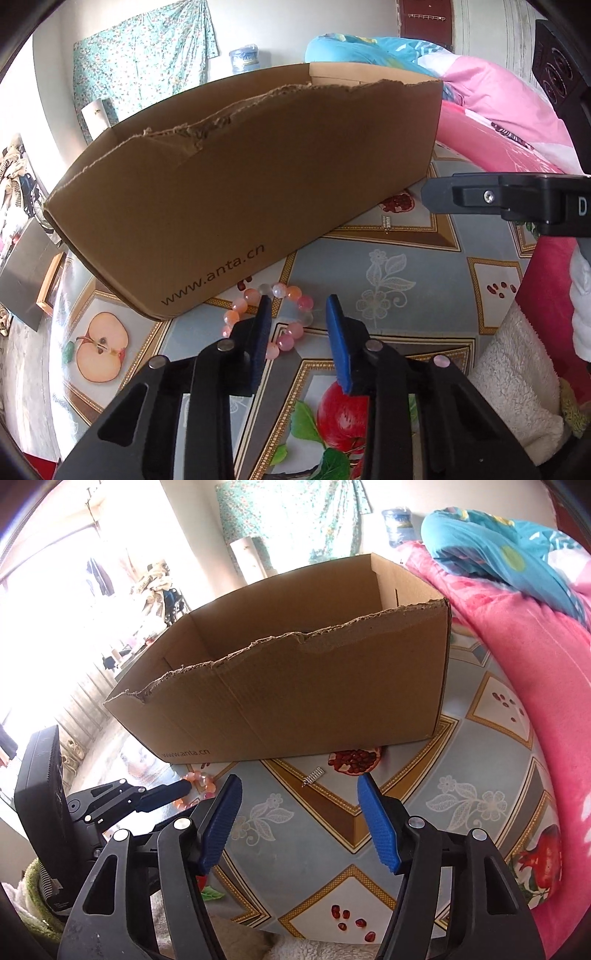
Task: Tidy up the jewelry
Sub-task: 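Close the left gripper on the pink bead bracelet while the right gripper closes on the silver piece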
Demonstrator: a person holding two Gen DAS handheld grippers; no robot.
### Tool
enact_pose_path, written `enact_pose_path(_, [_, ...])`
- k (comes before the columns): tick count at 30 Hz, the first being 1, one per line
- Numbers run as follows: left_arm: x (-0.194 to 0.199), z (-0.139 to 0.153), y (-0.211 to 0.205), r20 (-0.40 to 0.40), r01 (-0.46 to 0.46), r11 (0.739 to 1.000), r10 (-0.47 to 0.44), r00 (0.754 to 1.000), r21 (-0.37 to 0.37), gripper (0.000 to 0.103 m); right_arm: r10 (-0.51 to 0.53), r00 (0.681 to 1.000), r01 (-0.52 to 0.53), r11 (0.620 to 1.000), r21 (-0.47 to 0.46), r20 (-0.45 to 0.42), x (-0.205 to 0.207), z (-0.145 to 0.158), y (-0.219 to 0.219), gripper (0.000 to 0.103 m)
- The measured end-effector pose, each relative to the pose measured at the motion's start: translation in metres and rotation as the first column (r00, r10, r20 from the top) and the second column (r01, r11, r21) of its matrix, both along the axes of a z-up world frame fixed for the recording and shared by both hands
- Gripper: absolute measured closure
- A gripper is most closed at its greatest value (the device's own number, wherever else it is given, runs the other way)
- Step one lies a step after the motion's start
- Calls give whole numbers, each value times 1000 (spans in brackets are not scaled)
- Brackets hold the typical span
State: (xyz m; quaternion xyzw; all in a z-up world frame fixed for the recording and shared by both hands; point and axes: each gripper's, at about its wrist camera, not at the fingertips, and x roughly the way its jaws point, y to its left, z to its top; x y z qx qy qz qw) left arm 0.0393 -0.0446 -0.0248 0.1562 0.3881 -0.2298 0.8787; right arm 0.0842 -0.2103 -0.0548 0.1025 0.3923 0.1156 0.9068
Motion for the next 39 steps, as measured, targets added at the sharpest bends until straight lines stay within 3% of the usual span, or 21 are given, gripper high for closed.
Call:
enact_pose_path(4, [2,-4,3,-28,4,1000,-5,1000,-16,82,15,1000,-15,1000,-26,18,8,-1,5,47])
enact_pose_path(12, [6,-4,10,-44,5,999,-7,999,-49,87,39,999,-39,996,-85,0,27,-13,17,71])
enact_pose_path(20, [8,-3,16,-43,10,998,-12,999,-54,90,23,999,-28,973,-227,-26,36,-29,32,92])
enact_pose_path(29, [8,-3,16,-43,3,998,-6,999,-60,90,51,997,-63,964,-257,-51,17,-32,31,99])
enact_pose_path(39, [3,-3,14,-38,-3,999,1,999,-50,90,53,994,-73,975,-212,-97,-20,-32,13,96])
